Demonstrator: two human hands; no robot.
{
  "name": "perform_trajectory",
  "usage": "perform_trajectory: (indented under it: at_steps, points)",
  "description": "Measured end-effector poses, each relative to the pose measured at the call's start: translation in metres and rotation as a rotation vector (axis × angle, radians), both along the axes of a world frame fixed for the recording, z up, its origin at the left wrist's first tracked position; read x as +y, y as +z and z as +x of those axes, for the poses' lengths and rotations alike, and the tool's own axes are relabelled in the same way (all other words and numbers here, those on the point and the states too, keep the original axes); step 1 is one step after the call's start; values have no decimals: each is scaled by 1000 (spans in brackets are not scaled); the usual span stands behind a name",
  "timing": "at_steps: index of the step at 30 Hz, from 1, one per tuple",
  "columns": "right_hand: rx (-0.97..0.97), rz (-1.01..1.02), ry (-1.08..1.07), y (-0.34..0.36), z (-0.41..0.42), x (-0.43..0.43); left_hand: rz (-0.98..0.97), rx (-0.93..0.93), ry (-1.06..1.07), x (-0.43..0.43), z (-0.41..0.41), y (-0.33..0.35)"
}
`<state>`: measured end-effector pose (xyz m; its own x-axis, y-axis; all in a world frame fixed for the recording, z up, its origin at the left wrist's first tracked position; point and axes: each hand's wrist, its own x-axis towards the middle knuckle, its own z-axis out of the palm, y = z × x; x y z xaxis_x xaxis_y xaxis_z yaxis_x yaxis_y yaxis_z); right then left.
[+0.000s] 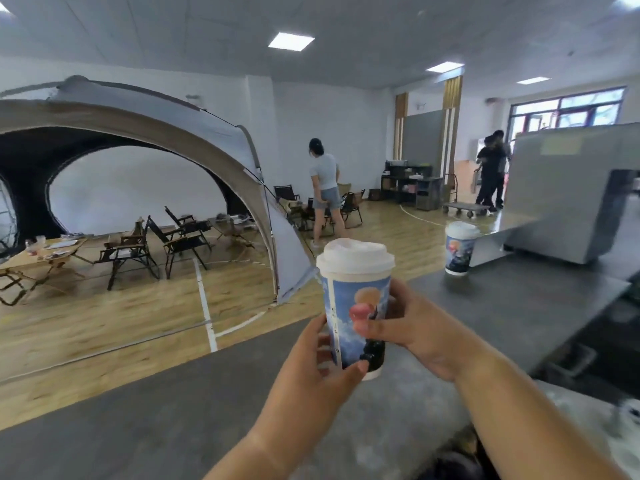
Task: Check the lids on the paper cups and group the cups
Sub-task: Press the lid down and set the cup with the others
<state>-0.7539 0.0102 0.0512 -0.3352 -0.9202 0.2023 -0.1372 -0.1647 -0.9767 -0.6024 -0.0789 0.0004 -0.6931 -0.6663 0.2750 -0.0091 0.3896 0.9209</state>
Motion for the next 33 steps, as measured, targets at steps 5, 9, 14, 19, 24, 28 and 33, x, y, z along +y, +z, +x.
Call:
perform_trajectory:
  at_steps: [5,9,14,19,24,28,33]
  points:
    - [19,55,-173,-25,-123,31,-11,-119,-109,16,-137,-5]
    - [91,122,-267,-46,-233,42,-10,-202,-157,20,-258,-24]
    - [69,147,-375,-71,-358,42,-8,-261,-191,20,-394,-40]
    - [-37,97,-425,-82,-440,31,-44,-321,-165,8,-486,-57]
    - [-56,85,-435,-87,-487,15,-90,-377,-143,-9,-532,-64]
    - [-36,118,-451,-94,-509,3,-107,-385,-138,-17,-548,-63]
    - [9,204,-511,-97,-507,5,-98,-402,-169,-21,-551,-60]
